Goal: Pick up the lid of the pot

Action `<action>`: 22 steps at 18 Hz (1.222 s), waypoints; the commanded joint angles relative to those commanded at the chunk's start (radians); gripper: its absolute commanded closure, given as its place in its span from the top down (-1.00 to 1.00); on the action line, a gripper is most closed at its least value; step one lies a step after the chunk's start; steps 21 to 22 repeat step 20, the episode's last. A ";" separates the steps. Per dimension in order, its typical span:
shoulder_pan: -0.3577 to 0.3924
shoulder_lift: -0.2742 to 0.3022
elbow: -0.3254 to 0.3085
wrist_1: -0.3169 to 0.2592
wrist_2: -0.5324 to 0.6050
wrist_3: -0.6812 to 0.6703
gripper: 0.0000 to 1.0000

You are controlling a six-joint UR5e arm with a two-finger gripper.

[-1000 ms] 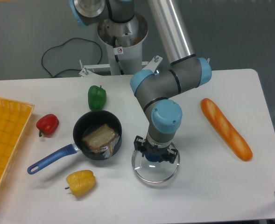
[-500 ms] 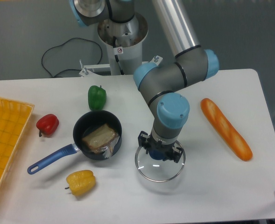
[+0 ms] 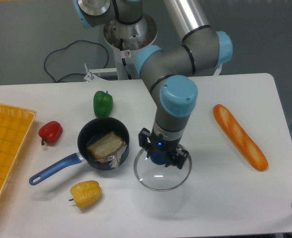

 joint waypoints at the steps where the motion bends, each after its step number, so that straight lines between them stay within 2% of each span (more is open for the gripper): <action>1: -0.002 0.002 0.000 0.002 -0.011 0.000 -0.15; 4: -0.005 0.006 -0.002 0.003 -0.048 0.000 -0.15; 22: 0.003 0.021 -0.037 -0.003 -0.048 0.092 -0.15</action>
